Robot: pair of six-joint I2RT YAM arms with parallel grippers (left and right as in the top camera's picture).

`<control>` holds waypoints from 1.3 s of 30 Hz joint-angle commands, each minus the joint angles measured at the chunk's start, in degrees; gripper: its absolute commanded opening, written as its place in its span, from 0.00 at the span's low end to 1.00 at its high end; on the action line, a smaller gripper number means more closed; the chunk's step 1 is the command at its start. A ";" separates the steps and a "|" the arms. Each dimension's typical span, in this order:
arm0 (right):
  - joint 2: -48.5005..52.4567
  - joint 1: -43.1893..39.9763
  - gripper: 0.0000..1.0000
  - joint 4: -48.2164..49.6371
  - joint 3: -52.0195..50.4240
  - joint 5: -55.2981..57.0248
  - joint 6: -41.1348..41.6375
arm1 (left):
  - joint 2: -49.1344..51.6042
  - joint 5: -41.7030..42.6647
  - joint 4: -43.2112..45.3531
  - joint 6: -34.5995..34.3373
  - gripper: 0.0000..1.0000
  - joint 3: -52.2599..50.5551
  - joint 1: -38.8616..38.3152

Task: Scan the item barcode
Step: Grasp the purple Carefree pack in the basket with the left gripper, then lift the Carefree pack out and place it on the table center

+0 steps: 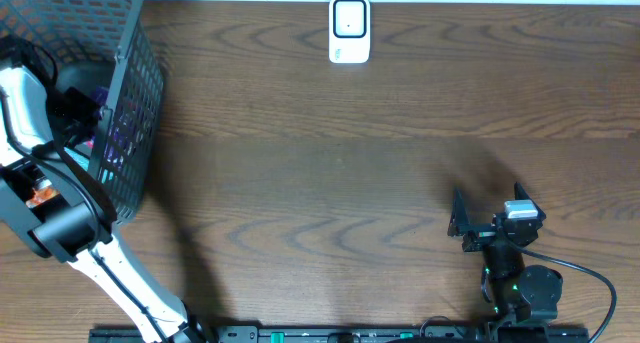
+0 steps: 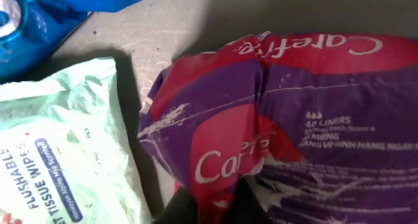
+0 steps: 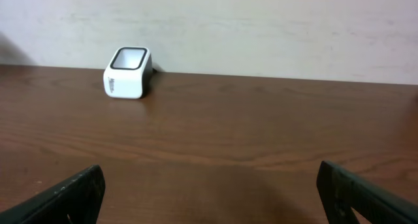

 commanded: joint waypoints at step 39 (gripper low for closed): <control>-0.24 -0.39 0.99 -0.17 -0.09 -0.33 0.61 | -56.78 25.68 8.22 -0.57 0.07 -1.09 -14.58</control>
